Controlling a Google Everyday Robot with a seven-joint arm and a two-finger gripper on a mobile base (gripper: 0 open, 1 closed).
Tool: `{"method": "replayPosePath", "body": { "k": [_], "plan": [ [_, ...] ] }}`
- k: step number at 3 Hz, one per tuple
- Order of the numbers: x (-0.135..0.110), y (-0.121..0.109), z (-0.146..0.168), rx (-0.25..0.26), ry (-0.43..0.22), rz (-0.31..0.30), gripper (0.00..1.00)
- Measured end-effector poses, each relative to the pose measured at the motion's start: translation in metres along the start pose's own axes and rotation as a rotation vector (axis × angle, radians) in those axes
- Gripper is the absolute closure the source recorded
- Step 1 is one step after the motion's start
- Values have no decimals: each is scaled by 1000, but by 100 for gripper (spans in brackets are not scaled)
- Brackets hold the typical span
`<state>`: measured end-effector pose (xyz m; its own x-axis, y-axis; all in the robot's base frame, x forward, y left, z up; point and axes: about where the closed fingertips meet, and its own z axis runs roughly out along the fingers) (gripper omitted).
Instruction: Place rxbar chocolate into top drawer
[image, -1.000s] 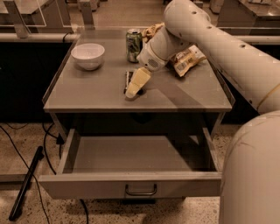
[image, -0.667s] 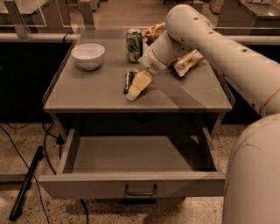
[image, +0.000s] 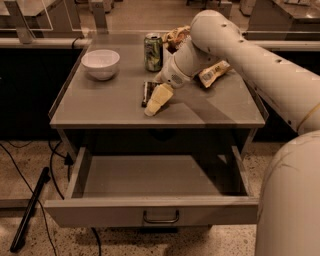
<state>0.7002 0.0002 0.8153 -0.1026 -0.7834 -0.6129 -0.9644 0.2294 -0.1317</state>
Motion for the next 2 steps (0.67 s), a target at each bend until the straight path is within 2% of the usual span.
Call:
{"method": "replayPosePath", "body": {
  "k": [1,2],
  "plan": [
    [-1,0,-1,0,0,0,57],
    [-4,0,-6,1,0,0,81]
  ]
}}
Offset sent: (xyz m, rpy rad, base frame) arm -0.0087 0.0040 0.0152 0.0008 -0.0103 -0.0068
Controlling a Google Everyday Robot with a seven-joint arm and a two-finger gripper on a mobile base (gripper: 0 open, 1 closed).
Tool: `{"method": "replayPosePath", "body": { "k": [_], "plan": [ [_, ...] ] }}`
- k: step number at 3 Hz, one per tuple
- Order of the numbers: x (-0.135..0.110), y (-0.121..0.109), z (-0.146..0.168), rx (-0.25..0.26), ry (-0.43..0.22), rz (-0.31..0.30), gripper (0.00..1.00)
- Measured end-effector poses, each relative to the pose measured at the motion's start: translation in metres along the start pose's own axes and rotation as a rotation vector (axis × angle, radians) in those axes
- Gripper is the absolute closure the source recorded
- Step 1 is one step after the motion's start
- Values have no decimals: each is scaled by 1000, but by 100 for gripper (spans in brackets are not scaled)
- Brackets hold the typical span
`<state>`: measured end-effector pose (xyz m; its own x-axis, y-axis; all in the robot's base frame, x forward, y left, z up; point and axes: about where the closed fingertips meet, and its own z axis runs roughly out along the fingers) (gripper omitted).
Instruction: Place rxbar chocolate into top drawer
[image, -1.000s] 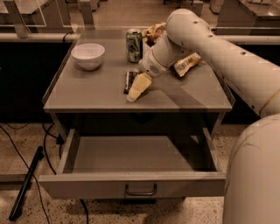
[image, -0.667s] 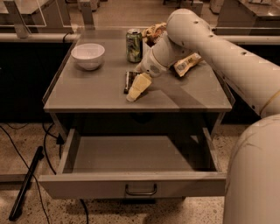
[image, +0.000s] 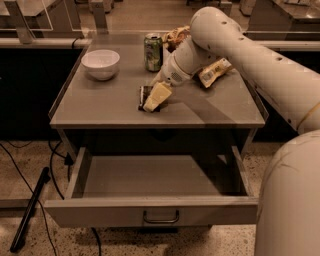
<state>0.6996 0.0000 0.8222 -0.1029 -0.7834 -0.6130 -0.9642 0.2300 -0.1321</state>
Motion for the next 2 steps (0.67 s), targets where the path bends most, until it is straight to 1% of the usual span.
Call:
{"method": "replayPosePath", "body": {
  "k": [1,2],
  "plan": [
    [-10,10,-8,18,-6,-5,100],
    [-36,32,-33,26,-44,-33,100]
  ]
}}
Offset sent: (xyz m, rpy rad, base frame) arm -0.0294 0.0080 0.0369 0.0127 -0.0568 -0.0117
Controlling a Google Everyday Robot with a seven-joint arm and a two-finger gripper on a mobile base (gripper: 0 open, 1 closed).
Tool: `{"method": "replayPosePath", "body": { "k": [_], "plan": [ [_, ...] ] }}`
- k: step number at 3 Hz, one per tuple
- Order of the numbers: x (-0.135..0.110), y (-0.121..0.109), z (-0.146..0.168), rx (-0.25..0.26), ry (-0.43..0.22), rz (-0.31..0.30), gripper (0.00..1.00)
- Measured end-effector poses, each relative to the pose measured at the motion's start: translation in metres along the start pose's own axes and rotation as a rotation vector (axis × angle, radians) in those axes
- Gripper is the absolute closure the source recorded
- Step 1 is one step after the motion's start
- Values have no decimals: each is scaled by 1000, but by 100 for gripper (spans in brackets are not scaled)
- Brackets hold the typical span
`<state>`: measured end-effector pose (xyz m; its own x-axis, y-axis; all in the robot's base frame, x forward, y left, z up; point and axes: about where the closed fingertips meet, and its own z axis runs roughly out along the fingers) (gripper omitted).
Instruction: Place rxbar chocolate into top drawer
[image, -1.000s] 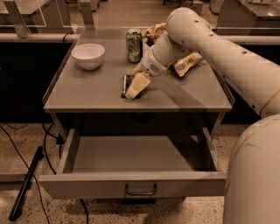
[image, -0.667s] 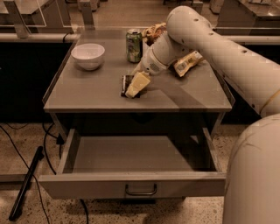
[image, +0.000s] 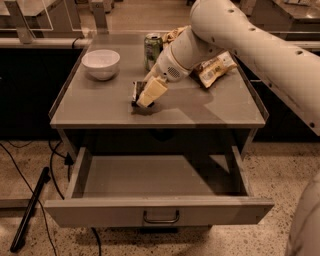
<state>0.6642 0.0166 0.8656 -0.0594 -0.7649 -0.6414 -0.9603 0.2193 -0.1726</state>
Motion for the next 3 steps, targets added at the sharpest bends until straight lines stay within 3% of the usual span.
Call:
{"method": "replayPosePath", "body": {
  "k": [1,2,3],
  "plan": [
    [0,1,1,-4,2,3,100],
    [12,16,-12,-21,11,59,100],
    [25,56,-47,-27,3,131,100]
  ]
}}
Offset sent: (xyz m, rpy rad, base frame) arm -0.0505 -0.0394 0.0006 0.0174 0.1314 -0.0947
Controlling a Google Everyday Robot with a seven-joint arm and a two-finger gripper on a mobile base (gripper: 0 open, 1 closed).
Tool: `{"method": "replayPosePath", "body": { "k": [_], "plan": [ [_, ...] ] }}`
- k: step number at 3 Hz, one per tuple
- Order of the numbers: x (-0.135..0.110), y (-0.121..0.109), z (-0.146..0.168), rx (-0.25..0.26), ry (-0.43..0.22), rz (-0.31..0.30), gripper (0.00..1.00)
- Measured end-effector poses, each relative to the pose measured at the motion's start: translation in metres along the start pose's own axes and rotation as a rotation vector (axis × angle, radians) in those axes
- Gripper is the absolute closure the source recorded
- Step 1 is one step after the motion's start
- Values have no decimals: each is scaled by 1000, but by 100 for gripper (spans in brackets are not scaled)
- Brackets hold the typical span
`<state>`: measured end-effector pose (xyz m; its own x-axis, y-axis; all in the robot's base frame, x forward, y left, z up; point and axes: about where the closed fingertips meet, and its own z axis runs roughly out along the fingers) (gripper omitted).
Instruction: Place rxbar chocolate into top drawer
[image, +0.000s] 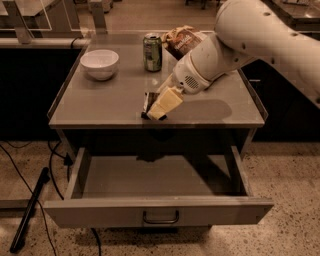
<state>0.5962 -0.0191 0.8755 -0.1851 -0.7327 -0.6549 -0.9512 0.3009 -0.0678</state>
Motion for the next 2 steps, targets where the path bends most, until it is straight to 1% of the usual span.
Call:
{"method": "replayPosePath", "body": {
  "k": [1,2],
  "plan": [
    [14,36,-26,-3,-1,34,100],
    [28,79,-52,-5,-2,73,100]
  ]
}}
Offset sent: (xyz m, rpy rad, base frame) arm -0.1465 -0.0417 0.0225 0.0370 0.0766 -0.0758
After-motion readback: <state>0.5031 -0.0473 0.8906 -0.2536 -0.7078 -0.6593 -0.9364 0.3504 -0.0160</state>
